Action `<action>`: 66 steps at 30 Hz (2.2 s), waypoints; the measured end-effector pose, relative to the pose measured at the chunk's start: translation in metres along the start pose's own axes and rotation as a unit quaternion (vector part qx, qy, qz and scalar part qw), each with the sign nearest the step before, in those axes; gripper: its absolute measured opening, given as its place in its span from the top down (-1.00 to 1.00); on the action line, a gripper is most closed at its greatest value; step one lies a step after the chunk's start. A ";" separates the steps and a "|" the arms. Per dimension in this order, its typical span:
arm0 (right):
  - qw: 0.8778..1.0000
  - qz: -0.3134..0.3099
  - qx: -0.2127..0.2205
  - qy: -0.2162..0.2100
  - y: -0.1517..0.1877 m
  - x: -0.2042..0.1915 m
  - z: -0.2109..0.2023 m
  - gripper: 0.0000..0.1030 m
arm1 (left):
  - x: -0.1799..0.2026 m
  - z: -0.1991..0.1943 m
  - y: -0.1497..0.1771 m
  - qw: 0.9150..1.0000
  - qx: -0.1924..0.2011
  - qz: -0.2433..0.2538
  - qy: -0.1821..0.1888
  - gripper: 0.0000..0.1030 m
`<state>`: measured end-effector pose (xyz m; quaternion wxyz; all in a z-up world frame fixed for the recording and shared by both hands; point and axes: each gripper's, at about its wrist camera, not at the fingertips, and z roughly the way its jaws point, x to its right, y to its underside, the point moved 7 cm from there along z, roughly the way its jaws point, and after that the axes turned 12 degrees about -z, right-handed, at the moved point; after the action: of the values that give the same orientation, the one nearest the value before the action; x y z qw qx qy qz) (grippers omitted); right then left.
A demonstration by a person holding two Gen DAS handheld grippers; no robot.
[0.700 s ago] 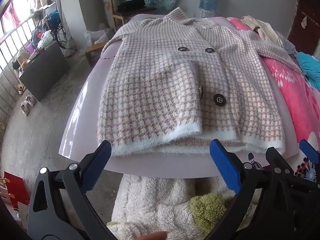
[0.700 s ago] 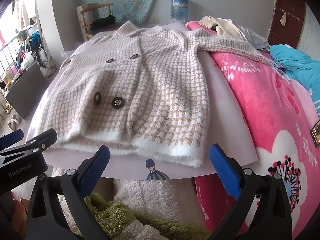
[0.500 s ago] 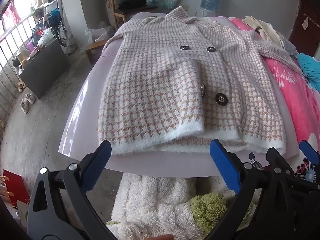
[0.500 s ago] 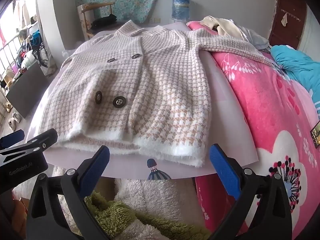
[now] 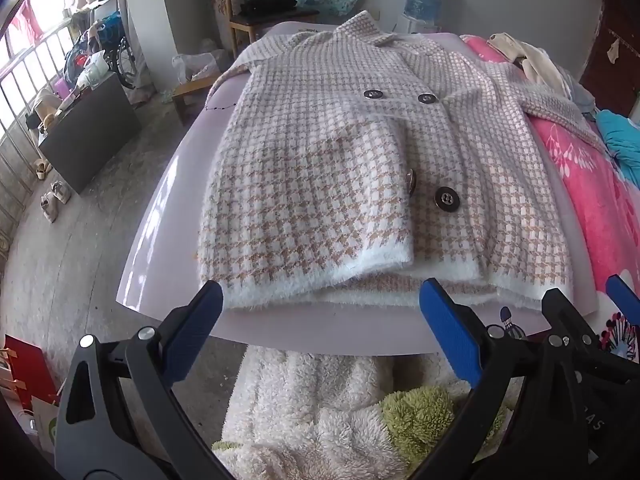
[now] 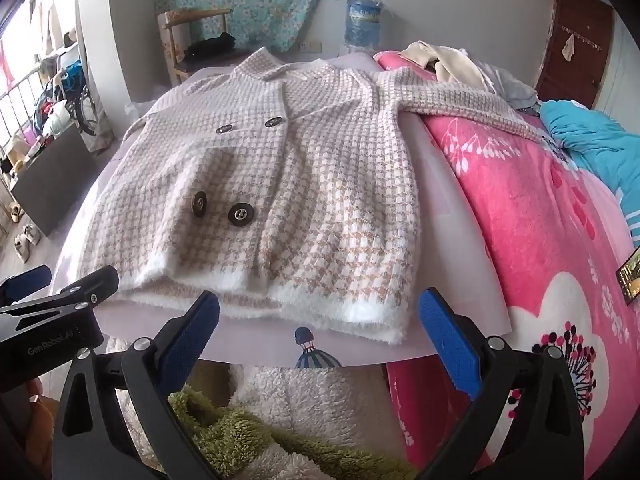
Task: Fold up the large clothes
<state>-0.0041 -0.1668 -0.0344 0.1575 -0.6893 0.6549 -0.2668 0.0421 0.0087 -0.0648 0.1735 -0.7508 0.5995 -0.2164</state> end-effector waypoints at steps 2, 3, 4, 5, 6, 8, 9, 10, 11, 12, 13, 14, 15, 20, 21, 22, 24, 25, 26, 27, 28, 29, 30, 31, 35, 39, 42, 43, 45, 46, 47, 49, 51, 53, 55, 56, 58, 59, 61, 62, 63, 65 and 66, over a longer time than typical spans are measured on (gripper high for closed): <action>1.000 0.001 0.000 0.000 0.000 0.000 0.000 -0.89 | 0.000 0.000 0.000 1.000 0.001 0.000 0.000 -0.85; 1.000 0.002 0.000 0.000 0.000 0.000 0.000 -0.89 | 0.000 -0.001 0.001 1.000 0.003 0.001 -0.001 -0.85; 1.000 0.003 0.000 0.000 0.001 0.000 0.001 -0.89 | 0.000 -0.001 0.001 1.000 0.004 0.002 -0.002 -0.85; 1.000 0.004 -0.001 -0.001 0.001 0.001 0.001 -0.89 | 0.000 -0.002 0.001 1.000 0.005 0.003 -0.002 -0.85; 1.000 0.005 -0.002 -0.001 0.001 0.001 0.001 -0.89 | 0.001 -0.002 0.001 1.000 0.005 0.003 -0.001 -0.85; 1.000 0.004 -0.002 -0.001 0.001 0.001 0.001 -0.89 | 0.001 -0.002 0.001 1.000 0.006 0.003 -0.002 -0.85; 1.000 0.004 -0.002 -0.001 0.001 0.001 0.001 -0.89 | 0.001 -0.002 0.001 1.000 0.006 0.003 -0.002 -0.85; 1.000 0.005 -0.002 -0.001 0.001 0.001 0.001 -0.89 | 0.001 -0.003 0.001 1.000 0.006 0.003 -0.003 -0.85; 1.000 0.006 -0.002 -0.002 0.001 0.001 0.001 -0.89 | 0.001 -0.003 0.001 1.000 0.005 0.002 -0.003 -0.85; 1.000 0.006 -0.003 -0.002 0.001 0.001 0.001 -0.89 | 0.001 -0.002 0.001 1.000 0.006 0.002 -0.003 -0.85; 1.000 0.005 -0.003 -0.001 0.002 0.001 0.001 -0.89 | 0.001 -0.002 0.001 1.000 0.006 0.002 -0.004 -0.85; 1.000 0.006 -0.003 -0.001 0.002 0.001 0.001 -0.89 | 0.001 -0.003 0.001 1.000 0.006 0.002 -0.004 -0.85; 1.000 0.007 -0.004 -0.002 0.003 0.001 0.001 -0.89 | 0.001 -0.003 0.001 1.000 0.006 0.002 -0.003 -0.85; 1.000 0.006 -0.004 -0.001 0.002 0.002 0.001 -0.89 | 0.001 -0.002 0.001 1.000 0.006 0.003 -0.004 -0.85; 1.000 0.006 -0.004 -0.002 0.002 0.002 0.002 -0.89 | 0.001 -0.002 0.001 1.000 0.006 0.003 -0.004 -0.85; 1.000 0.006 -0.004 -0.002 0.002 0.002 0.001 -0.89 | 0.001 -0.002 0.001 1.000 0.006 0.002 -0.004 -0.85; 1.000 0.006 -0.004 -0.001 0.002 0.002 0.002 -0.89 | 0.001 -0.003 0.001 1.000 0.006 0.002 -0.004 -0.85; 1.000 0.006 -0.004 -0.002 0.002 0.002 0.002 -0.89 | 0.001 -0.003 0.000 1.000 0.007 0.002 -0.004 -0.85; 1.000 0.006 -0.004 -0.002 0.002 0.002 0.002 -0.89 | 0.001 -0.003 0.000 1.000 0.007 0.001 -0.003 -0.85; 1.000 0.006 -0.003 -0.002 0.002 0.002 0.002 -0.89 | 0.001 -0.002 -0.001 1.000 0.007 0.001 -0.003 -0.85; 1.000 0.006 -0.004 -0.002 0.002 0.002 0.002 -0.89 | 0.000 -0.003 0.000 1.000 0.007 0.001 -0.003 -0.85; 1.000 0.006 -0.004 -0.003 0.002 0.002 0.002 -0.89 | 0.001 -0.003 0.000 1.000 0.007 0.000 -0.003 -0.85; 1.000 0.006 -0.004 -0.003 0.002 0.002 0.002 -0.89 | 0.000 -0.003 -0.001 1.000 0.007 -0.001 -0.003 -0.85; 1.000 0.006 -0.004 -0.003 0.002 0.002 0.002 -0.89 | 0.000 -0.003 -0.001 1.000 0.007 -0.002 -0.003 -0.85; 1.000 0.003 -0.002 -0.003 0.001 0.002 0.002 -0.89 | -0.002 -0.003 -0.002 1.000 0.008 -0.006 -0.003 -0.85; 1.000 0.003 -0.002 -0.003 0.000 0.001 0.002 -0.89 | -0.002 -0.004 -0.002 1.000 0.010 -0.007 -0.003 -0.85; 1.000 0.003 -0.003 -0.003 -0.001 0.001 0.003 -0.89 | -0.003 -0.005 -0.003 1.000 0.013 -0.007 -0.004 -0.85; 1.000 0.003 -0.002 -0.003 -0.001 0.001 0.002 -0.89 | -0.003 -0.005 -0.003 1.000 0.014 -0.007 -0.004 -0.85; 1.000 0.003 -0.003 -0.003 -0.001 0.001 0.002 -0.89 | -0.004 -0.006 -0.003 1.000 0.015 -0.007 -0.005 -0.85; 1.000 0.003 -0.003 -0.003 -0.001 0.001 0.002 -0.89 | -0.004 -0.007 -0.004 1.000 0.016 -0.008 -0.005 -0.85; 1.000 0.003 -0.003 -0.004 -0.001 0.001 0.002 -0.89 | -0.004 -0.007 -0.004 1.000 0.017 -0.008 -0.005 -0.85; 1.000 0.003 -0.002 -0.004 -0.001 0.001 0.002 -0.89 | -0.004 -0.007 -0.004 1.000 0.017 -0.009 -0.005 -0.85; 1.000 0.003 -0.003 -0.003 -0.001 0.001 0.002 -0.89 | -0.005 -0.008 -0.004 1.000 0.018 -0.009 -0.006 -0.85; 1.000 0.003 -0.003 -0.003 -0.001 0.001 0.002 -0.89 | -0.005 -0.008 -0.005 1.000 0.018 -0.009 -0.005 -0.85; 1.000 0.003 -0.003 -0.003 -0.001 0.001 0.003 -0.89 | -0.005 -0.008 -0.005 1.000 0.018 -0.009 -0.006 -0.85; 1.000 0.003 -0.004 -0.003 -0.001 0.001 0.003 -0.89 | -0.005 -0.007 -0.005 1.000 0.017 -0.009 -0.005 -0.85; 1.000 0.004 -0.007 -0.003 -0.002 0.001 0.003 -0.89 | -0.005 -0.008 -0.005 1.000 0.017 -0.009 -0.003 -0.85; 1.000 0.005 -0.008 -0.002 -0.002 0.001 0.003 -0.89 | -0.005 -0.008 -0.005 1.000 0.018 -0.008 -0.003 -0.85; 1.000 0.004 -0.006 0.003 -0.003 0.000 0.001 -0.89 | -0.005 -0.008 -0.005 1.000 0.019 -0.006 -0.002 -0.85; 1.000 0.003 -0.006 0.004 -0.003 -0.001 0.000 -0.89 | -0.005 -0.008 -0.005 1.000 0.019 -0.005 -0.002 -0.85; 1.000 0.004 -0.006 0.005 -0.003 -0.001 0.000 -0.89 | -0.006 -0.008 -0.006 1.000 0.019 -0.004 -0.002 -0.85; 1.000 0.004 -0.007 0.006 -0.003 -0.001 0.000 -0.89 | -0.006 -0.008 -0.006 1.000 0.020 -0.004 -0.002 -0.85; 1.000 0.004 -0.008 0.007 -0.003 -0.001 0.000 -0.89 | -0.006 -0.008 -0.007 1.000 0.021 -0.004 -0.002 -0.85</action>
<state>-0.0018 -0.1658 -0.0329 0.1490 -0.6860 0.6608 -0.2657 0.0424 0.0165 -0.0553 0.1893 -0.7498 0.5917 -0.2279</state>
